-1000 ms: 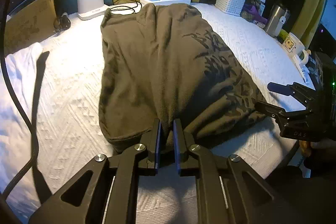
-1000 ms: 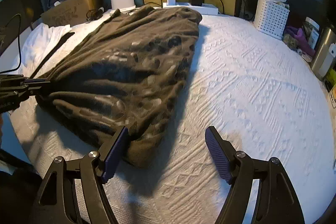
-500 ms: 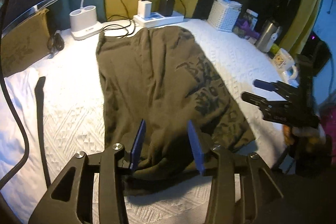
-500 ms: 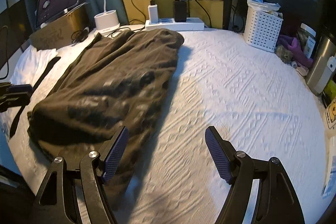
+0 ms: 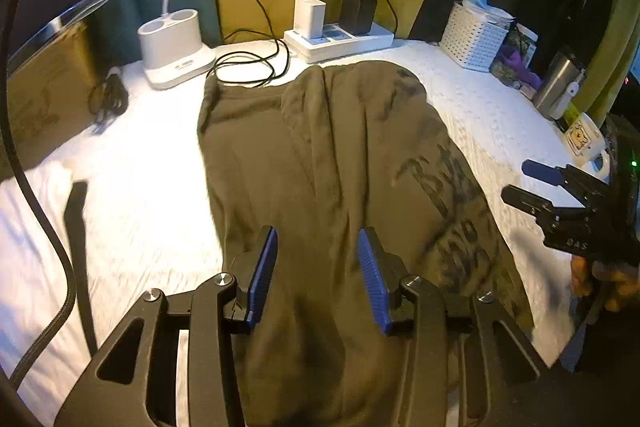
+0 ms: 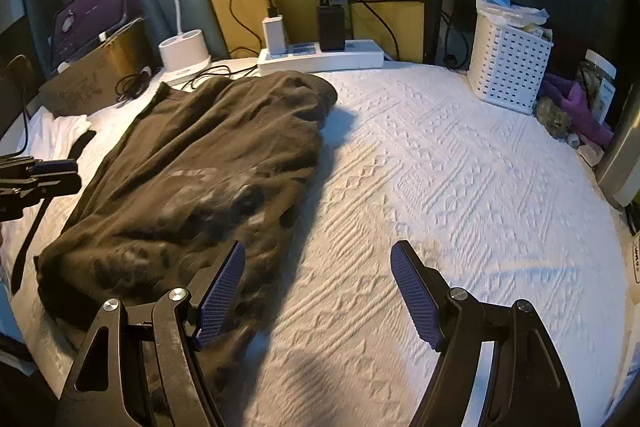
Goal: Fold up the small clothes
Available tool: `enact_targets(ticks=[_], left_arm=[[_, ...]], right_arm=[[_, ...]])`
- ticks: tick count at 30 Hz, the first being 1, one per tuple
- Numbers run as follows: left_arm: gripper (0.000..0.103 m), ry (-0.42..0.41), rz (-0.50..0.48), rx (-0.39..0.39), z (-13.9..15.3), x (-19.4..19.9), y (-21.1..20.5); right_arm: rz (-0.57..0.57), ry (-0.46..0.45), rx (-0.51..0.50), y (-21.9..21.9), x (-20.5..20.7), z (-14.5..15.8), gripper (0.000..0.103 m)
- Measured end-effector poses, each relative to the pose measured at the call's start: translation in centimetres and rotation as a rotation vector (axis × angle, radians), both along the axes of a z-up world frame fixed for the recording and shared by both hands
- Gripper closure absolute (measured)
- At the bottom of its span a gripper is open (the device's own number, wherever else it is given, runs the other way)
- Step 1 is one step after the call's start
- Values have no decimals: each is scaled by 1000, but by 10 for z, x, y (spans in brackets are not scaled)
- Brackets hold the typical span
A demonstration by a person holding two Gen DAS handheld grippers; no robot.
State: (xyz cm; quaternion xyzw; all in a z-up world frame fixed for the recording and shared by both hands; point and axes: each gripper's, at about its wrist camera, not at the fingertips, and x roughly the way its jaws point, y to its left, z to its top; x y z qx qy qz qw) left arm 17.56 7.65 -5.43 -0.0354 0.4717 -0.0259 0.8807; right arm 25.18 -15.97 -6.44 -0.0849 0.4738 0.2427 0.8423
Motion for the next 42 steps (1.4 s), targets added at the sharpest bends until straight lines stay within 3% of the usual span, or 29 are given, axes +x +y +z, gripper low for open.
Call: enact_targets(ticks=[13,28,30,31,33,42], left_arm=[[61,-23,-34,-1,-19,81,12],[62,-19,-59,-12,-47,124,14],[72,-34,-73,-8,-48,124,14],[87,-41,-77,-7,-48,124,14],[92,-42,-83,-15,-48,124,14],[95,-113,-53,-24,-16,109,26]], right_arm=[[4,11,-19,14,41,-10,26],[5,25,-36,29,68,-22,26],[6,28,-37,30,70,-23,26],[8,29,-36,32,71,-24,26],[6,28,-33,34,72,-24,26],[1,33,33,47,85,-19,26]])
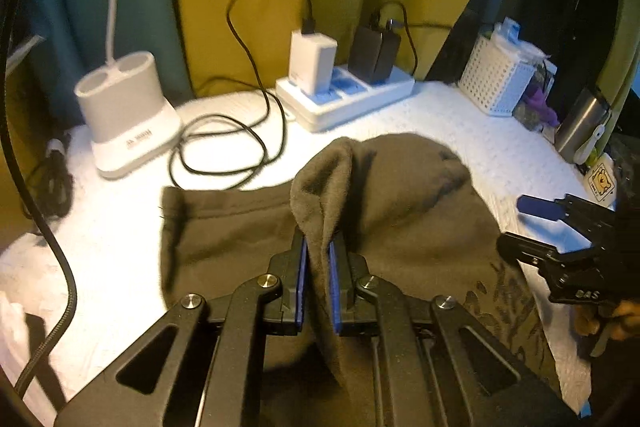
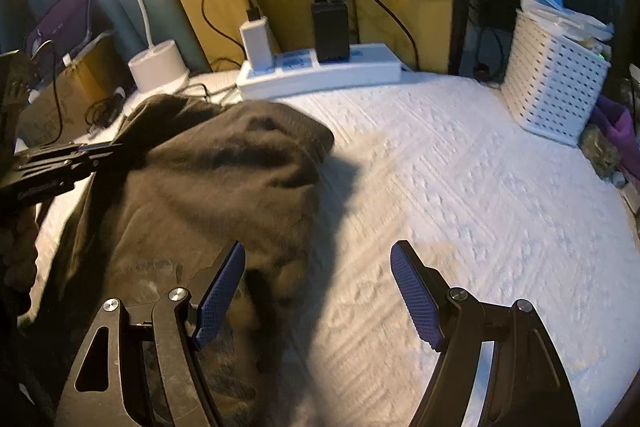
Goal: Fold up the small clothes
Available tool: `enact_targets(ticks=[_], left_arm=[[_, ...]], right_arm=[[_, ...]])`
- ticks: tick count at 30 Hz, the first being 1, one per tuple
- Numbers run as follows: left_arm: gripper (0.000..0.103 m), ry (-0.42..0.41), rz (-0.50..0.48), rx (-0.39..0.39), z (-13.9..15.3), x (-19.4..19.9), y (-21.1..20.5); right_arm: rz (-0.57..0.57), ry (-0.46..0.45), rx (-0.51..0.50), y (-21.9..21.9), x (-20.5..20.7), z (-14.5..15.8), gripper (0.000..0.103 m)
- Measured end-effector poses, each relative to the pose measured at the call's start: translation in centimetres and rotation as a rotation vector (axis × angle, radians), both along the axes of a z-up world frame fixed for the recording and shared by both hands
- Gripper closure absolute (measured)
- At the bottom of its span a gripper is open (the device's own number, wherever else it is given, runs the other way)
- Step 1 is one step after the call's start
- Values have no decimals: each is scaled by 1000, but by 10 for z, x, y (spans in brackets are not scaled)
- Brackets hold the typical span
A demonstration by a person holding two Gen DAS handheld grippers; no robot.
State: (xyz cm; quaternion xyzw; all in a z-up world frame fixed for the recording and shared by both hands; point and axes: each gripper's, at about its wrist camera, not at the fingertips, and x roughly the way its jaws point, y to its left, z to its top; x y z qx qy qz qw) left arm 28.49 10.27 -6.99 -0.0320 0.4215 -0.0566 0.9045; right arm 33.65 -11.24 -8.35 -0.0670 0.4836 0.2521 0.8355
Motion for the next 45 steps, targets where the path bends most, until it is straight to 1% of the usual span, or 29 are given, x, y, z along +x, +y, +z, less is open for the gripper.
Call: enact_targets(ticks=[4,7,11,13,14,15,16,18,21,26,28,30,33,35,37,41,45], left_arm=[[95,-26,9,-5,13,-9,9],[95,-35,20,-9,17,-13,14],[95,-30,43,-21,16,-19,25],[95,-26,50,-29,15,-22,29],[95,-24,54,-35,15,-23,31],[95,-22,57,-38,15,-24,33],[95,-21,61,-41,15,-25,35],[95,-23,69,-47,16,-26,40],[95,-11,83,-52,11,-25,48],[95,77,110,-51,-19,-14,55],[93,99,109,-44,-25,-14,53],[93,100,113,-39,-23,-17,52],[88,99,130,-58,-16,-24,56],[77,89,146,-62,-12,-31,59],[73,83,152,-81,-9,-40,62],[69,82,150,-104,-5,-61,57],[68,79,121,-131,-1,-83,44]], right_arm=[[17,6,48,12,12,3,26],[17,36,101,20,26,3,26],[-6,98,158,30,45,-5,26],[-14,119,170,36,52,-10,28],[-13,124,170,40,54,-13,37],[-15,130,161,45,56,-16,41],[-18,130,146,50,58,-18,42],[-2,111,132,60,59,-20,42],[24,66,82,71,58,-22,42],[29,54,55,73,62,-31,43],[32,40,44,72,61,-30,43],[28,32,34,71,60,-27,43],[16,19,21,67,57,-20,42],[11,11,18,63,53,-15,42],[8,4,15,60,48,-10,42],[9,-20,4,52,32,4,42],[12,-30,2,45,13,15,42]])
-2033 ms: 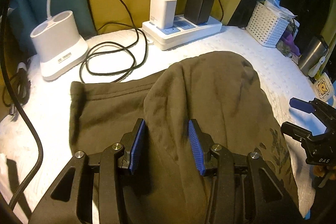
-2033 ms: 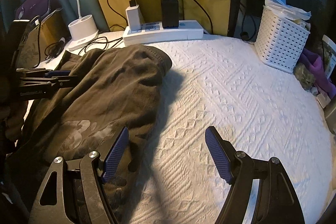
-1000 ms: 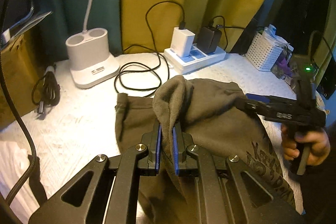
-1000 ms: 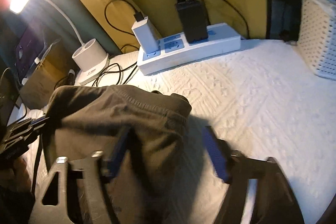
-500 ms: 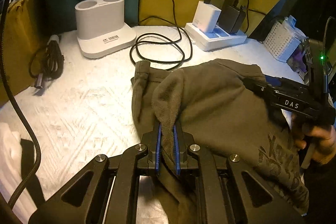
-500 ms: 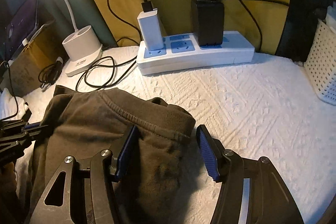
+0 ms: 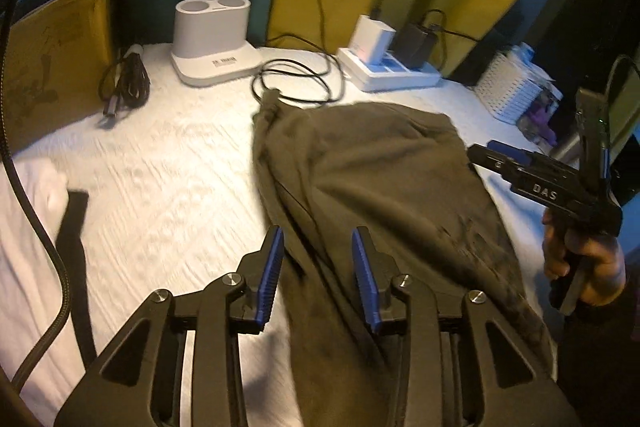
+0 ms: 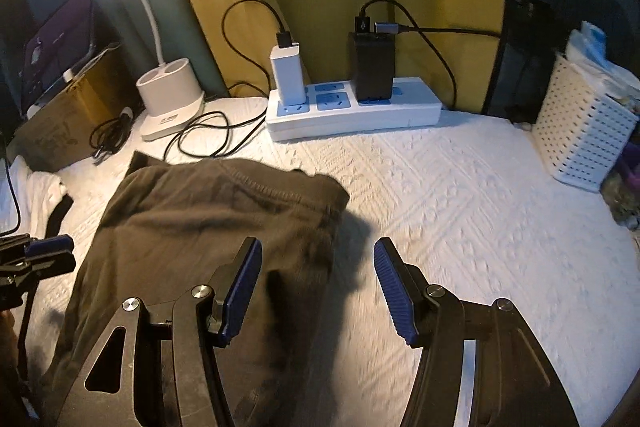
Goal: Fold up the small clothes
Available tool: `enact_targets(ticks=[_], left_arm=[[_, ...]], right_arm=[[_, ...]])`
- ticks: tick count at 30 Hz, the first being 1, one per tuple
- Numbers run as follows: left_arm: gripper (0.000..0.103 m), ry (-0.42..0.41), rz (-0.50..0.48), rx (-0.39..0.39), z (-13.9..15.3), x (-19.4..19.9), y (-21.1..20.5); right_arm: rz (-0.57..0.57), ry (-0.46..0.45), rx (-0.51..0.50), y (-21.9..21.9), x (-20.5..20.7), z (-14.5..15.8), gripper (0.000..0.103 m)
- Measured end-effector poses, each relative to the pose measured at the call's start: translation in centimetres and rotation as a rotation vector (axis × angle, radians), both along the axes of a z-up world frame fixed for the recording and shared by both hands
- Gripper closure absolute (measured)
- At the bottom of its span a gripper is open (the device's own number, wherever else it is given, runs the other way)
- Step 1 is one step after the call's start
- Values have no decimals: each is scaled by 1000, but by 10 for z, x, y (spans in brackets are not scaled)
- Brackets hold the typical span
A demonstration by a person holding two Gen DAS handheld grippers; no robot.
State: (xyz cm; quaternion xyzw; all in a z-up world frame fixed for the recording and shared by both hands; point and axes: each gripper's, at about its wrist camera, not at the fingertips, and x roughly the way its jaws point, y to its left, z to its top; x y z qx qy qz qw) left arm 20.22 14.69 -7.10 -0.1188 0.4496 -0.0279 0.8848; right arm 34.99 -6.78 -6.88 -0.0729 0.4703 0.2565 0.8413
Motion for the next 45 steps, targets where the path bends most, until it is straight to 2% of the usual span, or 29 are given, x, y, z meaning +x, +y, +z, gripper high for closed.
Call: enact_targets(ticks=[1,5,19,25,26,27,28,31,38,45], left_arm=[[67,-1,-6,-4,1,-4,-2],[52,-12,-33,-32,3,-25,-16],[52,-16,-103,-47,-2,-85,-49],[52,-19,-139,7,-16,-98,-65],[56,-18,-141,15,-20,-100,-67],[66,-22,-142,15,-22,-101,-68],[83,-19,-149,7,-23,-103,-69],[95,-61,-153,15,-13,-113,-71],[98,-94,-98,10,8,-140,-55],[98,-42,-33,3,-9,-151,-43]], right_arm=[[2,0,1,-1,-5,2,42],[7,4,3,-8,-29,8,42],[-11,14,-7,-35,-104,11,42],[-29,27,-4,-47,-128,8,42],[-32,29,-2,-49,-133,8,42],[-32,30,-2,-51,-135,7,42],[-34,31,-3,-53,-139,7,42],[-32,26,-6,-56,-148,8,42],[-31,22,-4,-63,-160,8,42],[0,40,-20,-59,-175,-4,42]])
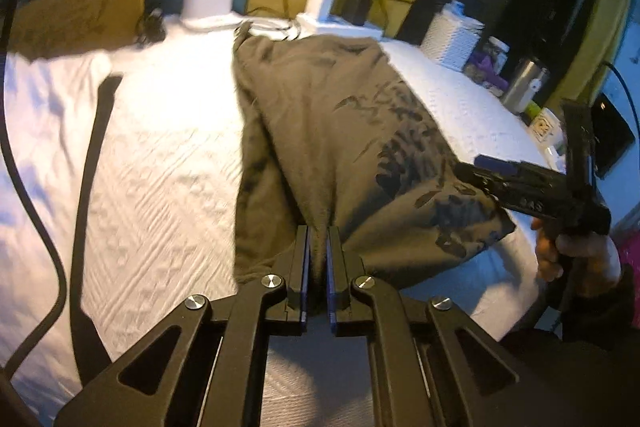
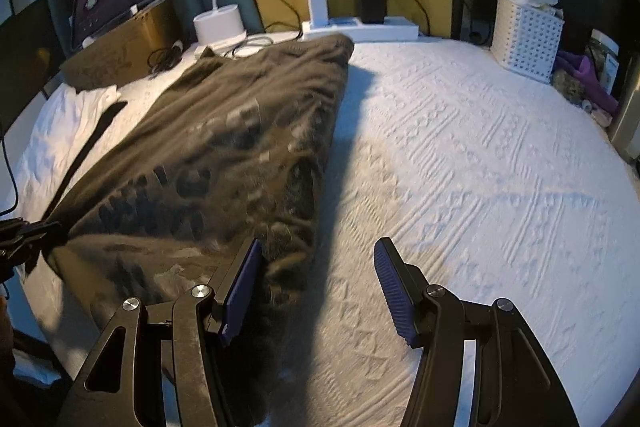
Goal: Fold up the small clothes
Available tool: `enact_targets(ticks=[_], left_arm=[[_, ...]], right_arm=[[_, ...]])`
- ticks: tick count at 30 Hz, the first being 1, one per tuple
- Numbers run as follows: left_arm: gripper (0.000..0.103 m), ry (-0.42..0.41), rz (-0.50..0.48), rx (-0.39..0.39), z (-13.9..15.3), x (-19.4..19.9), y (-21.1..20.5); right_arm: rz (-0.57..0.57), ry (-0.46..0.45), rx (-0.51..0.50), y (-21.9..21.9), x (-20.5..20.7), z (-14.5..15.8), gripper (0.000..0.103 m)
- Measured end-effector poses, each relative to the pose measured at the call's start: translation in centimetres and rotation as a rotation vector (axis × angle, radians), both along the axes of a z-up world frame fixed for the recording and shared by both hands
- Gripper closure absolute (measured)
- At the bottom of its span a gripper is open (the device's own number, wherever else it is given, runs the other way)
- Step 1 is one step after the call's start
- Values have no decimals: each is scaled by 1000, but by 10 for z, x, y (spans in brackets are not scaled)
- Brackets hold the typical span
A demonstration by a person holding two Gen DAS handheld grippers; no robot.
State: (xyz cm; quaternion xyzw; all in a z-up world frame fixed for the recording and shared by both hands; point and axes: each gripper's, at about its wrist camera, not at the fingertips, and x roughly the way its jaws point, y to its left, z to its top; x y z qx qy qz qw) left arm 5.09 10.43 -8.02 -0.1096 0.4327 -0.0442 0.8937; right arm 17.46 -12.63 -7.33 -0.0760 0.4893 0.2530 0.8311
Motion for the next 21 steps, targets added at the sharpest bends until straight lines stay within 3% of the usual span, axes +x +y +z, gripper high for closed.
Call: enact_targets(ticks=[4,7,11,13,21], left_arm=[[95,33,33,-64,-5,2,6],[91,33,26,-49,-2,1,3],[59,38,21,-23,-1,0,-1],[59,47,26,-17,-5,1,-2],[58,66,27,60,-14,4,-7]], right_arm=[[13,-1,-23,3,-9,-6,42],[17,-19,-25,2,-17,3,42],[44,-30,-26,3,-34,7,42],[61,-23,-56,5,-44,-2,42],[23,-71,-22,-10,-70,-4,44]])
